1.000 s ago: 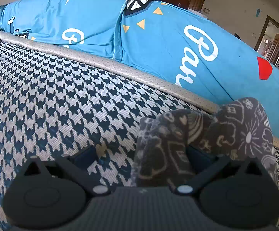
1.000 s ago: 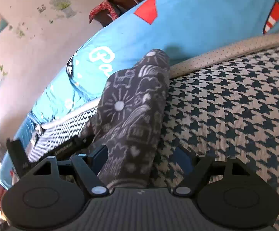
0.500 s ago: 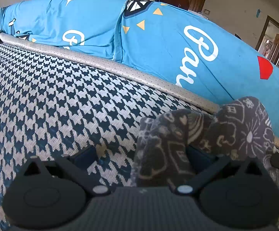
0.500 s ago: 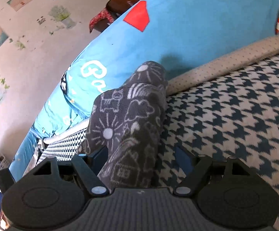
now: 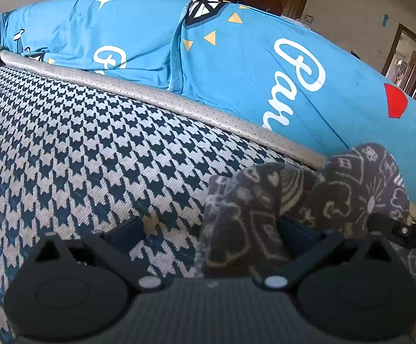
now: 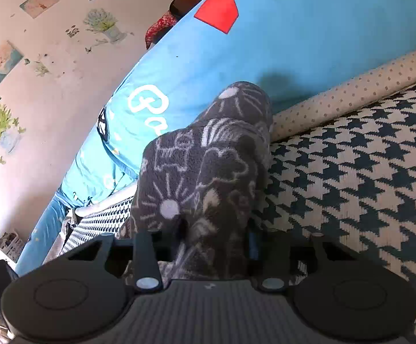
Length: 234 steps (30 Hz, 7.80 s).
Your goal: Fold clothes
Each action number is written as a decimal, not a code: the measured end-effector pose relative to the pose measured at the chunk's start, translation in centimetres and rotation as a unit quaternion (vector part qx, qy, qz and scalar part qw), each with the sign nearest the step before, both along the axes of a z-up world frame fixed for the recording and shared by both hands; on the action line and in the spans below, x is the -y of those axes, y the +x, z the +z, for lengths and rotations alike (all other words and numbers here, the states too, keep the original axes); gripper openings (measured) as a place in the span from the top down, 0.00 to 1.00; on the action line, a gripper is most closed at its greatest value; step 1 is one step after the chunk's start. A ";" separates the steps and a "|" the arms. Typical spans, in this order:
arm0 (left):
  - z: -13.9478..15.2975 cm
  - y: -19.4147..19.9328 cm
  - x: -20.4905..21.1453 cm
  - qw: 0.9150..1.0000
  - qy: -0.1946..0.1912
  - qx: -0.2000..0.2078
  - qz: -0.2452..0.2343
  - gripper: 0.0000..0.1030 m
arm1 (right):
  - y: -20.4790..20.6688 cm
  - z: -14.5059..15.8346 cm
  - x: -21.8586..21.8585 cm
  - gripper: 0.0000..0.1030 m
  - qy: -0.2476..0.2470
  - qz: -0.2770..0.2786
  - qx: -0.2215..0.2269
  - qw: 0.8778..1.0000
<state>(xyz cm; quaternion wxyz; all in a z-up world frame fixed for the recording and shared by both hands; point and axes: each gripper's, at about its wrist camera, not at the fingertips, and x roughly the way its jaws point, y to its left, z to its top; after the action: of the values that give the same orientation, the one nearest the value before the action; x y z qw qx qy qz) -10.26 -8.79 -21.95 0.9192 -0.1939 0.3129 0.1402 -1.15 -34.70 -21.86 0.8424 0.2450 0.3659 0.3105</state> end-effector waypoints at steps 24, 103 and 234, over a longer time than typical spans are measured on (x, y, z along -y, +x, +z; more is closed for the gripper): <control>4.8 -0.3 6.1 0.998 0.010 -0.018 -0.067 0.00 | -6.5 7.4 7.3 0.82 -0.107 -0.161 0.074 0.978; 1.6 -14.1 7.4 0.977 0.040 -0.132 -0.163 0.00 | -14.0 3.4 -0.5 0.77 -0.292 -0.040 0.134 0.946; 1.0 -23.4 5.6 0.989 0.053 -0.067 -0.119 0.00 | -26.3 3.4 5.2 0.91 -0.239 -0.160 0.079 0.955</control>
<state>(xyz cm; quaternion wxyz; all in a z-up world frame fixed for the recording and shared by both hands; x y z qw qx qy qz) -33.63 -14.36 -20.97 0.9154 -0.0966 0.3865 0.0585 -27.46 -39.94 -18.50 0.9412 0.0664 0.3176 0.0938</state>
